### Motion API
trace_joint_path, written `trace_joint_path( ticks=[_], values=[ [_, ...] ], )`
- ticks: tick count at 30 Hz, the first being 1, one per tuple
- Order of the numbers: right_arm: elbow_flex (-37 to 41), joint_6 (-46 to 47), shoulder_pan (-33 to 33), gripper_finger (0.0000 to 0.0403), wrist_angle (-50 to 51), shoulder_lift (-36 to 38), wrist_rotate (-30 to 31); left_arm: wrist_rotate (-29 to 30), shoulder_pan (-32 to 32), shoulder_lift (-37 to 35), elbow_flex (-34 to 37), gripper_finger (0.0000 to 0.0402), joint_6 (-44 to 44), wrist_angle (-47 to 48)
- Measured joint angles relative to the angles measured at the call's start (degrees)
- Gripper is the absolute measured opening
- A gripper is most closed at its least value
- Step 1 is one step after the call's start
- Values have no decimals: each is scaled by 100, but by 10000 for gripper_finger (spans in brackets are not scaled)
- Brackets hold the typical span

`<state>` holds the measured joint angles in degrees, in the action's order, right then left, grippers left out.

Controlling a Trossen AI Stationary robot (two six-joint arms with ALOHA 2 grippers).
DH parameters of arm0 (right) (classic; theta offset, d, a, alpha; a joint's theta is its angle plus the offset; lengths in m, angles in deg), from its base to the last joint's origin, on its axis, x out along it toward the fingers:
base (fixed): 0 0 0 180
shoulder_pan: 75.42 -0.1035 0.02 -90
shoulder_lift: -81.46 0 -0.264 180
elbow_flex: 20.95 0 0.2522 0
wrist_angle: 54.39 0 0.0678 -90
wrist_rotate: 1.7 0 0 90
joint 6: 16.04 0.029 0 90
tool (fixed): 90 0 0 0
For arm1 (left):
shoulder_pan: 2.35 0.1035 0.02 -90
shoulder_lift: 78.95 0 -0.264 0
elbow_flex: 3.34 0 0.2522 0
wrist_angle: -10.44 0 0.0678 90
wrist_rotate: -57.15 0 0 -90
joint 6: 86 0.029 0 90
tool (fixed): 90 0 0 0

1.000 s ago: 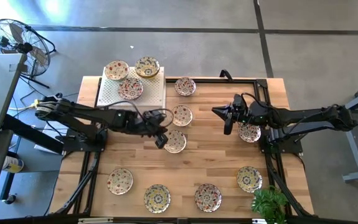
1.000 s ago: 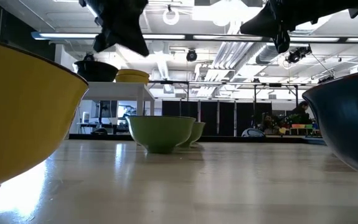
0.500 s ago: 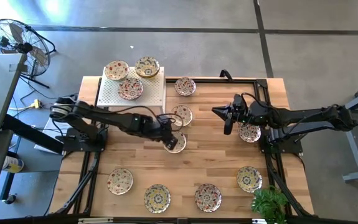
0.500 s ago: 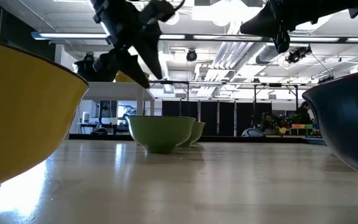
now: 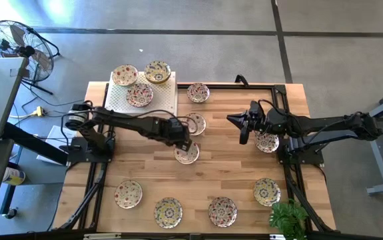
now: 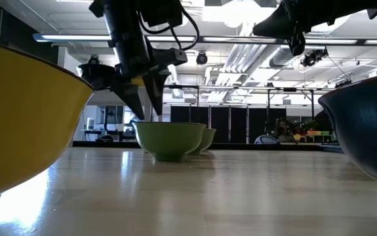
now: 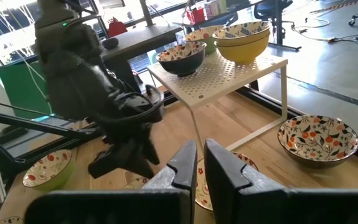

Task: Pick & Place Mini bowls
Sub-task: Stack the red patterned bowl on the red patterned bowl on the shelf

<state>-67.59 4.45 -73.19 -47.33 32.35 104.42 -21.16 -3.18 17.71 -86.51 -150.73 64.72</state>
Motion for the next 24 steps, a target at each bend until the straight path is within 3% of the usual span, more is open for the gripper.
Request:
trace_joint_path(
  ticks=[8, 15, 20, 24],
  values=[
    [-1, 0, 1, 19, -1, 0, 0, -488, 90, 0, 4, 182, 1093, -303],
    [0, 0, 1, 19, 0, 0, 0, -489, 84, 287, 220, 182, 1228, -252],
    [-1, 0, -1, 17, -2, 1, 0, -850, 81, 451, 238, 181, 1546, -442],
    [-2, 0, -1, 20, 0, 0, 0, -896, 81, 595, 247, 155, 1583, -674]
  ],
)
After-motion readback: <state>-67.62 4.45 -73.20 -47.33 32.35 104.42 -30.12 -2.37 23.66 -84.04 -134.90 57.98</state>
